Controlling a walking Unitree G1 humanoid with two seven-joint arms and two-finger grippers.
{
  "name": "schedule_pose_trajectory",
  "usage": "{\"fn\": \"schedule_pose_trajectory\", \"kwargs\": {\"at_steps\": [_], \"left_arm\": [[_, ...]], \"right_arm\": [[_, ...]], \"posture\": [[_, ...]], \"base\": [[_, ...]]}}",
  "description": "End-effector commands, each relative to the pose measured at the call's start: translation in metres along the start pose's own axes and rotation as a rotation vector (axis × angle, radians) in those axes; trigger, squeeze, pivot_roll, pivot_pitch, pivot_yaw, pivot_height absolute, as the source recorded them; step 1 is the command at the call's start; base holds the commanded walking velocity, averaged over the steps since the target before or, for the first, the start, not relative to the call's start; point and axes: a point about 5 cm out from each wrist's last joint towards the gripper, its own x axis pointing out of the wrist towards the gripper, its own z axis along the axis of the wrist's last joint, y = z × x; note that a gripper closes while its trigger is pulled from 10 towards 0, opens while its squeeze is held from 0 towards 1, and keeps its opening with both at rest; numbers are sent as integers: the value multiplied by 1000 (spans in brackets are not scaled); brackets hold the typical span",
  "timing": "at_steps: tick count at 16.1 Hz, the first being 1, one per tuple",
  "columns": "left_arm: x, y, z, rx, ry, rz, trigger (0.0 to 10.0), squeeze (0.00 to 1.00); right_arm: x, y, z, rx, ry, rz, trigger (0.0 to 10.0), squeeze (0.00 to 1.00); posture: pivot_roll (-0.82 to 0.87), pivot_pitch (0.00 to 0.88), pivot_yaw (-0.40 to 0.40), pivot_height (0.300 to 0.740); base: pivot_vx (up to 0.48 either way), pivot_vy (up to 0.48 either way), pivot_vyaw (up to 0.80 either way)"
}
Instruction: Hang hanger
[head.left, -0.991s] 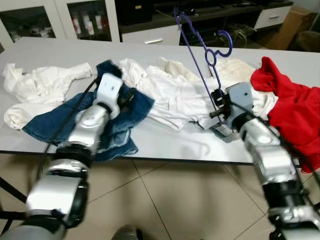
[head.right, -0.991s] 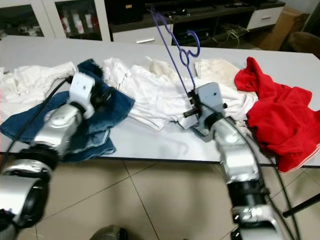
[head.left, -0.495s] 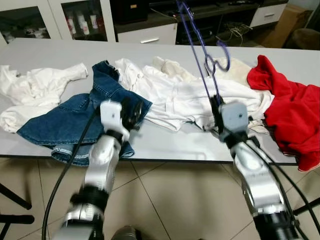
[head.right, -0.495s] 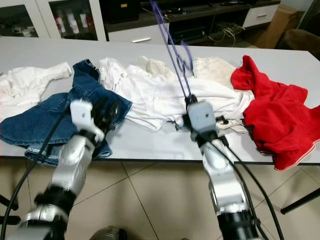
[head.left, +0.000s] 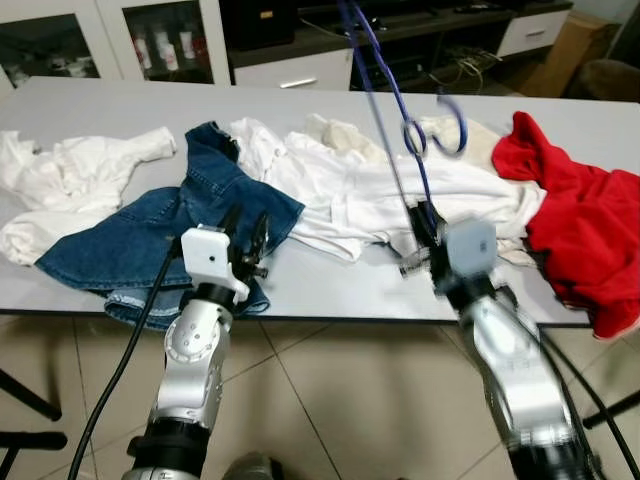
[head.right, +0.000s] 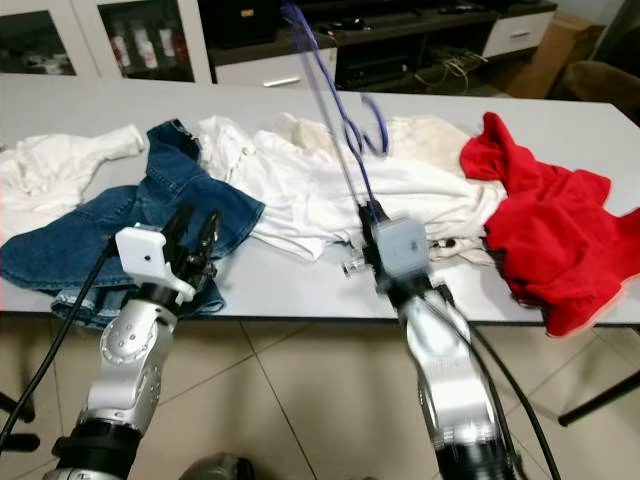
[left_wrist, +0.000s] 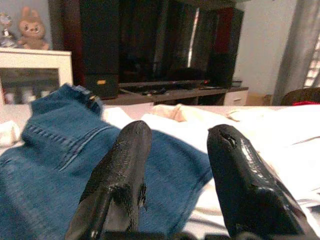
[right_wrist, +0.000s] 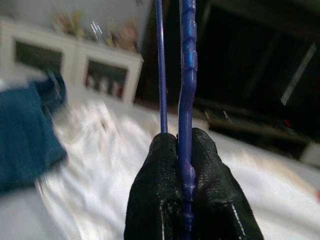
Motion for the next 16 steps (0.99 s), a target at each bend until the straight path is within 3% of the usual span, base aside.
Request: {"fn": "schedule_pose_trajectory", "kwargs": {"at_steps": [1, 3, 4, 5, 7, 13, 16], "left_arm": [[7, -7, 7, 6, -16, -17, 10000, 0], [10, -9, 9, 6, -25, -25, 10000, 0], [13, -13, 11, 5, -29, -45, 10000, 0], [13, -13, 11, 5, -29, -45, 10000, 0], [13, -11, 13, 15, -30, -47, 10000, 0], [19, -5, 21, 35, -66, -46, 10000, 0], [38, 3, 39, 10, -130, -22, 10000, 0]], "right_arm": [[10, -11, 7, 38, -7, 39, 10000, 0], [14, -10, 7, 70, 16, 118, 10000, 0], [18, -8, 5, 104, 66, 304, 10000, 0], [18, -8, 5, 104, 66, 304, 10000, 0], [16, -9, 5, 125, 107, 467, 10000, 0], [21, -12, 17, 203, 76, 560, 10000, 0], [25, -6, 29, 295, -1, 603, 10000, 0]], "posture": [[101, 0, -18, 740], [101, 0, -21, 740], [103, 0, -25, 740], [103, 0, -25, 740], [113, 0, -33, 740], [126, 0, -40, 740], [129, 0, -41, 740]], "base": [[0, 0, 0], [0, 0, 0], [0, 0, 0], [0, 0, 0], [0, 0, 0], [0, 0, 0], [0, 0, 0]]}}
